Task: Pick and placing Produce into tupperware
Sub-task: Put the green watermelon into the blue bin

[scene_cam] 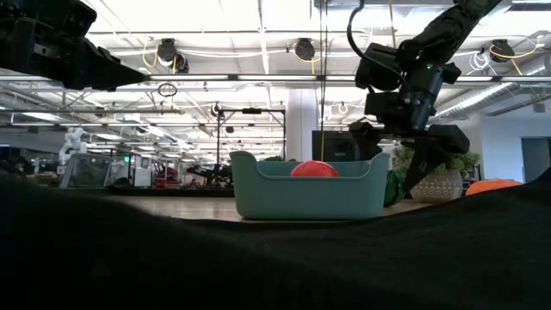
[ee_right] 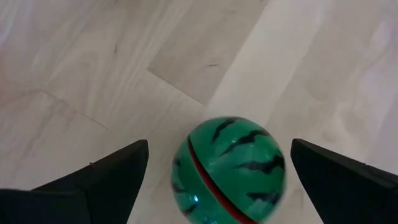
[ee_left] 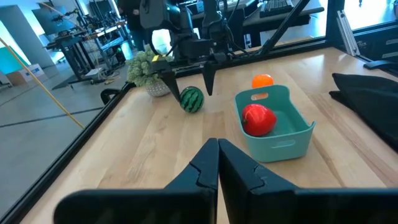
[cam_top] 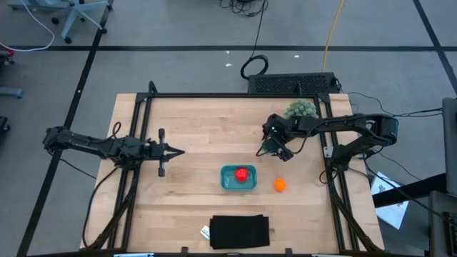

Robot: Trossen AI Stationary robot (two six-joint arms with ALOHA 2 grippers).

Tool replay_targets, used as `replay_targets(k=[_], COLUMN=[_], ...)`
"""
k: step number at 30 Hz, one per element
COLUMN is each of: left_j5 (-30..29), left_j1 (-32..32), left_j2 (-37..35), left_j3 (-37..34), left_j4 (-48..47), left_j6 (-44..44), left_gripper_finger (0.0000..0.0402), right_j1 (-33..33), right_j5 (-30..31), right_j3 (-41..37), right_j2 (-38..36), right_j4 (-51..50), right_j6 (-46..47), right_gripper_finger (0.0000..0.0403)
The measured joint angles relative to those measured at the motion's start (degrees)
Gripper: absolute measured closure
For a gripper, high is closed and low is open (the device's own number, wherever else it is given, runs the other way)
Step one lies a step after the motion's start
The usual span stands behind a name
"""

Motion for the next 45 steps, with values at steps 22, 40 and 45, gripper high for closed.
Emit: replay_targets(k=[22, 40, 45], left_j5=[0.07, 0.09, 0.09], left_j1=[-0.01, 0.00, -0.01], left_j2=[0.01, 0.00, 0.01], left_j3=[0.00, 0.00, 0.00], left_j4=[-0.42, -0.39, -0.37], left_j6=[-0.33, -0.31, -0.31], left_gripper_finger=[0.0387, 0.0387, 0.0387], right_j1=[0.00, 0.00, 0.00], right_j5=[0.07, 0.57, 0.70], right_j3=[0.00, 0.00, 0.00], right_j2=[2.43, 1.99, 0.03], right_j4=[0.47, 0.49, 0.89], right_j6=[-1.50, -1.81, -1.65], right_gripper_finger=[0.0060, 0.0113, 0.0113])
